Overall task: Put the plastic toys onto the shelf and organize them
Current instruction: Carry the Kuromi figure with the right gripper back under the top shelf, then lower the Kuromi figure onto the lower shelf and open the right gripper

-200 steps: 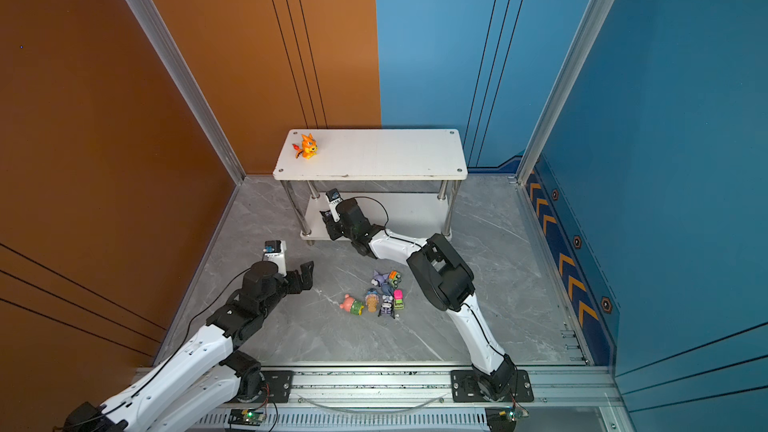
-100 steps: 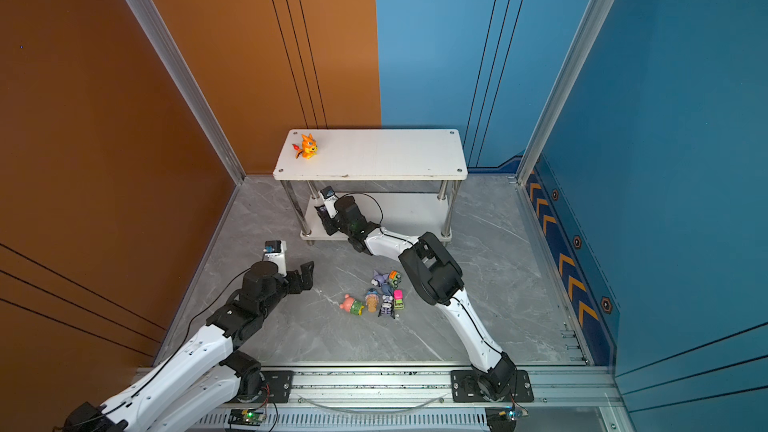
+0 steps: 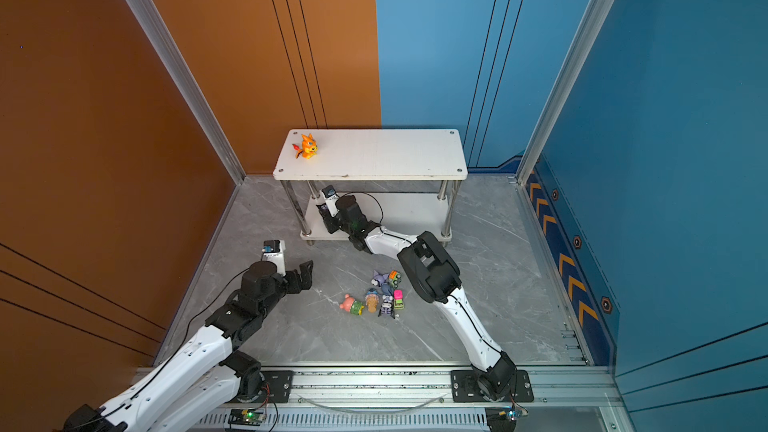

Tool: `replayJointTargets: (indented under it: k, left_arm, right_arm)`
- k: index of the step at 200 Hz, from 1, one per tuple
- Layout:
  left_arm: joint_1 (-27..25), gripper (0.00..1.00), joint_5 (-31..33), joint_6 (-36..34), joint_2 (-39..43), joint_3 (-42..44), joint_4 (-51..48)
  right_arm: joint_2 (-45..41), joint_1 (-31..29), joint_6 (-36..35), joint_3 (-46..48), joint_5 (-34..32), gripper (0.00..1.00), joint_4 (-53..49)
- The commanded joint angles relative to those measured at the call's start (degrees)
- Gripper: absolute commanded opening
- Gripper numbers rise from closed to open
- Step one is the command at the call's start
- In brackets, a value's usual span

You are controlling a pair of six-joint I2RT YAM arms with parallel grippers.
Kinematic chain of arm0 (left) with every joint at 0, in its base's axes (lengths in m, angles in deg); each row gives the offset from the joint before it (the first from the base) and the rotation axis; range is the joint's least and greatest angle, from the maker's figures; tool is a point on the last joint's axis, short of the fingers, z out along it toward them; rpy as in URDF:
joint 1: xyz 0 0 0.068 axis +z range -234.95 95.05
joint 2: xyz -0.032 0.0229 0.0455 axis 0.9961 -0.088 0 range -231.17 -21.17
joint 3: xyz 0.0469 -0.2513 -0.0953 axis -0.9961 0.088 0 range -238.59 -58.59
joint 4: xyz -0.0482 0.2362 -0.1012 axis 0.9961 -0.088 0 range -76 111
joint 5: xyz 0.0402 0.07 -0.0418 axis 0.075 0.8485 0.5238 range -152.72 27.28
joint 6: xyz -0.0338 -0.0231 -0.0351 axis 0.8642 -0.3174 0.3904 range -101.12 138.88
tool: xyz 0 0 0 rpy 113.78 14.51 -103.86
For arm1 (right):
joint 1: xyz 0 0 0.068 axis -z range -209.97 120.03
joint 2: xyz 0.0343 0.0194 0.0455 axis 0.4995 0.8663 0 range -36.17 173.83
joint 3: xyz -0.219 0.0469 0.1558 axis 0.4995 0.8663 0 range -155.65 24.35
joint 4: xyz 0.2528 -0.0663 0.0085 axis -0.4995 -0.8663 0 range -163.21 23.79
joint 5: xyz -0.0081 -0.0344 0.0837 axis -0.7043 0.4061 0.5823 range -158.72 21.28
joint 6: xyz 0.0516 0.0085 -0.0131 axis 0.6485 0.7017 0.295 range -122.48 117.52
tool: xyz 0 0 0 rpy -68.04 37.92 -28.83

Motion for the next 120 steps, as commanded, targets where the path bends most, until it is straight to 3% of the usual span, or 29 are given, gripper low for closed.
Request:
replayJointTargets:
  k: [1,120]
  left_arm:
    - [0.7,0.98,-1.1,-0.9,0.1,0.5,-0.5]
    - [0.9,0.98,-1.2,-0.9,0.4,0.6,-0.8]
  right_arm:
    - [-0.8,0.3,0.2,1.2,-1.1,0.36,2.7]
    - [-4.5,0.0,-0.5,8.0,-2.9,0.51,3.6]
